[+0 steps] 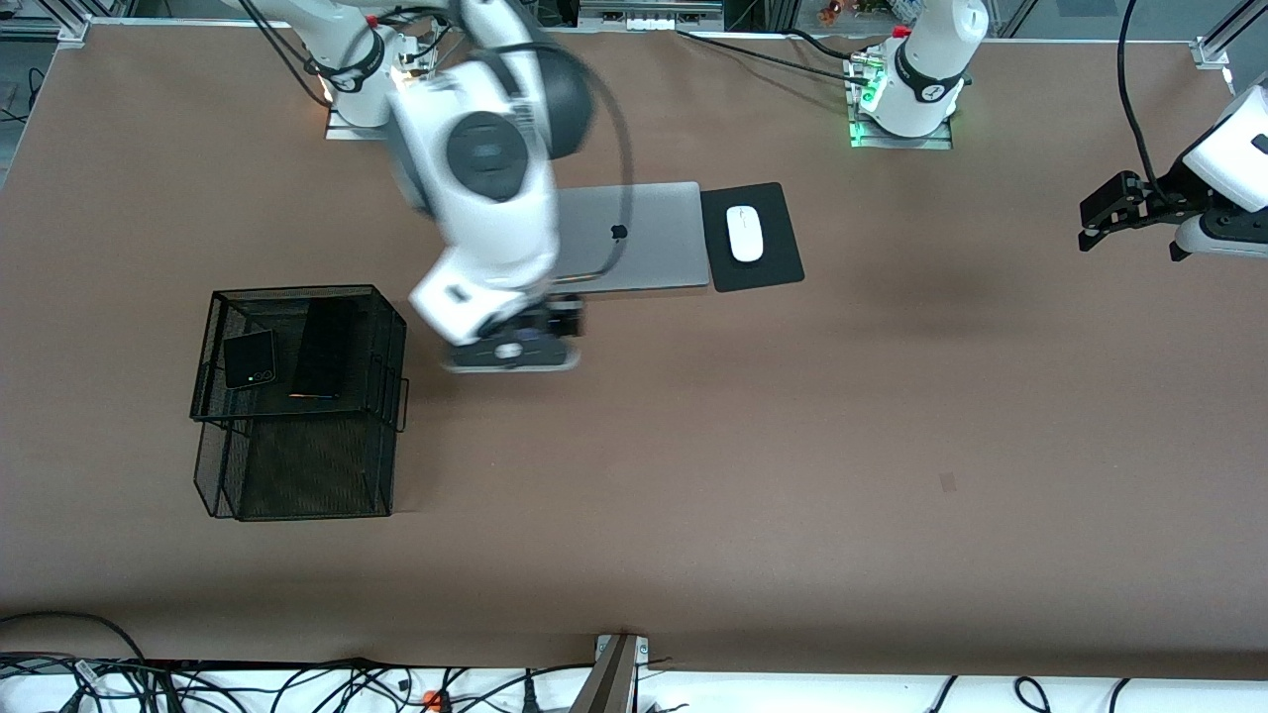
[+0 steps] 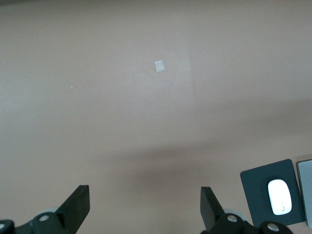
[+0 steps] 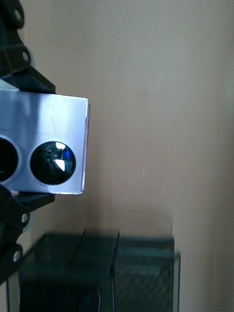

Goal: Place phones with both arms
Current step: 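Lift the white phone with the right gripper and carry it to the basket, then lower the white phone into the basket and open the right gripper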

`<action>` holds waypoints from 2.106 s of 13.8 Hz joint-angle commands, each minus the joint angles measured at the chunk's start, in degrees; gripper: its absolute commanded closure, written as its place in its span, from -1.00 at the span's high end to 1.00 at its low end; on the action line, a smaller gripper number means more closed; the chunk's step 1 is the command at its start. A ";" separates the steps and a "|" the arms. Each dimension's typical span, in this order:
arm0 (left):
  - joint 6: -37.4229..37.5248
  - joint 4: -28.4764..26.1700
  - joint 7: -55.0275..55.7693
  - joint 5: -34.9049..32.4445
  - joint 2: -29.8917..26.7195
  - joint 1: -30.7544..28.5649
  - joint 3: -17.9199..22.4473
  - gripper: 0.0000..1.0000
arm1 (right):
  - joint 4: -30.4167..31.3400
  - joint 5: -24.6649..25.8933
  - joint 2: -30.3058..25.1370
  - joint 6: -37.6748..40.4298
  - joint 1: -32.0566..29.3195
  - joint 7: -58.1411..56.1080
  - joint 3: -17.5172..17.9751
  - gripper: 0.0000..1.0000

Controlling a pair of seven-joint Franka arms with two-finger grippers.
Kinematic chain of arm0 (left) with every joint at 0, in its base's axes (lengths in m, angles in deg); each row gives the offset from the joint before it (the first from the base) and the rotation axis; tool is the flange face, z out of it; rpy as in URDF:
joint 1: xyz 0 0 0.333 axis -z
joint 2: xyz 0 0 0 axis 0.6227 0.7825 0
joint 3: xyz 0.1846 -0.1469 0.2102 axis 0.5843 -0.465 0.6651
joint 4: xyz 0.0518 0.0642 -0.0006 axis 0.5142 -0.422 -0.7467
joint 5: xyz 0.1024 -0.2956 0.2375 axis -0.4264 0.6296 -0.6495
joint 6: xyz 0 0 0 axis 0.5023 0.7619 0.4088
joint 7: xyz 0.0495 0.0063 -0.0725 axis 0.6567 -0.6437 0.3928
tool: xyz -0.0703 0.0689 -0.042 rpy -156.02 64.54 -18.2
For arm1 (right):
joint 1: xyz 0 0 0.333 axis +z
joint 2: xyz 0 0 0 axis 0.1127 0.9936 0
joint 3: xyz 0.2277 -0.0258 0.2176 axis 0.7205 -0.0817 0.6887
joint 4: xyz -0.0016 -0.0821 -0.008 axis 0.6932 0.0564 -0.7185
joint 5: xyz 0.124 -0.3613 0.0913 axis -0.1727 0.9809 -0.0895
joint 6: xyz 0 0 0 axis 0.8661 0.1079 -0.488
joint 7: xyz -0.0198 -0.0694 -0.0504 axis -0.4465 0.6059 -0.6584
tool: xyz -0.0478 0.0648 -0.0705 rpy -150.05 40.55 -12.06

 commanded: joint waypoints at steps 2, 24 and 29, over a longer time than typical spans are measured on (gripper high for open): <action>1.29 1.55 -0.16 1.03 0.60 0.00 -0.12 1.00 | 8.93 -4.09 -6.69 0.32 -3.18 -16.76 -9.29 -1.00; 1.38 1.55 -0.51 0.85 0.60 -0.08 -0.03 1.00 | 10.34 -25.71 17.38 -22.18 -17.78 -40.21 -15.30 -0.95; 1.38 1.55 -0.51 0.85 0.60 -0.09 -0.03 1.00 | 9.64 -28.00 17.48 -22.44 -17.86 -40.47 -15.65 1.00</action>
